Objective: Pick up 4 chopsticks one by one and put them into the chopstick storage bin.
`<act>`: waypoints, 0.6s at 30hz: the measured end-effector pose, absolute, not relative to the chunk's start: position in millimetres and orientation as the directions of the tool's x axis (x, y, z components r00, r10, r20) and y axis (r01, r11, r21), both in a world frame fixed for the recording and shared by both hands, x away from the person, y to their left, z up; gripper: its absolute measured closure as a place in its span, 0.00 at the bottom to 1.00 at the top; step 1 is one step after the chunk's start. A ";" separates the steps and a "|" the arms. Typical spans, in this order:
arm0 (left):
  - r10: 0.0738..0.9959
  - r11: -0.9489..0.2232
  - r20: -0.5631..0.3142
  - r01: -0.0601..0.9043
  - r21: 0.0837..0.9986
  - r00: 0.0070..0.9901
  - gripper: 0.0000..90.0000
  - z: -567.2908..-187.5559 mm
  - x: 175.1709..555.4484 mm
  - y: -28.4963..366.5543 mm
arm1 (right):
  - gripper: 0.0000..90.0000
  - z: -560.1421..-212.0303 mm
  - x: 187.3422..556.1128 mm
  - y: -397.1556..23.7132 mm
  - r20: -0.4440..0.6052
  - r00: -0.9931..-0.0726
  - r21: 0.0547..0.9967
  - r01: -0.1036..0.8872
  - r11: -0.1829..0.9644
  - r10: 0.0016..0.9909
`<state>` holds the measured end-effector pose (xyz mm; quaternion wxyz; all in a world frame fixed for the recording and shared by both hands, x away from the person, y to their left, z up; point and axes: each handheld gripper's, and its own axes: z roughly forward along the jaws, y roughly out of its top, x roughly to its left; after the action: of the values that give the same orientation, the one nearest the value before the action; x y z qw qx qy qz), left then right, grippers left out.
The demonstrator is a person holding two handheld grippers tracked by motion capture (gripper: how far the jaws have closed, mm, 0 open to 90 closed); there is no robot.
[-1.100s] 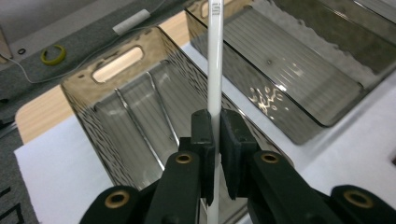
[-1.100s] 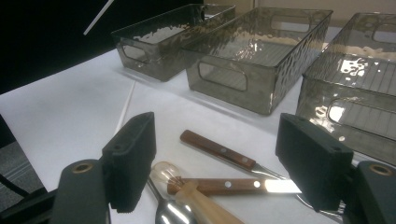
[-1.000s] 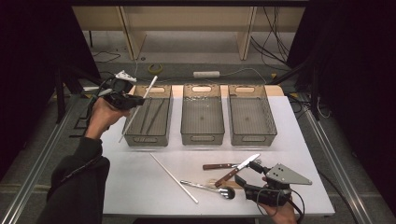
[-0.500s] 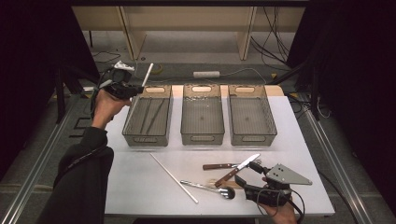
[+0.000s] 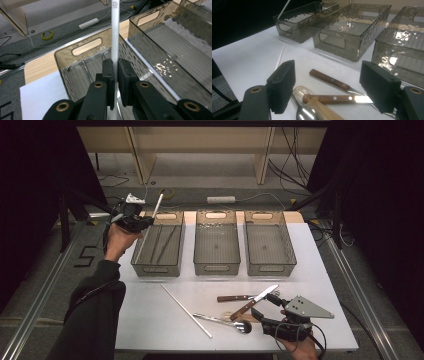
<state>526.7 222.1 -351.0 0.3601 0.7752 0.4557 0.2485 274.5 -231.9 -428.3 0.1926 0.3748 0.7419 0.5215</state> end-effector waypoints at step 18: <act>0.890 -0.295 0.019 0.544 0.785 0.455 0.93 -385.9 529.1 220.9 | 0.33 -428.7 274.2 -231.2 0.103 -0.648 0.919 0.353 0.177 0.755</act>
<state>529.1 220.9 -385.9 0.3678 0.7697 0.4659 0.2350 274.2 -231.2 -428.7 0.1926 0.3730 0.7427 0.5217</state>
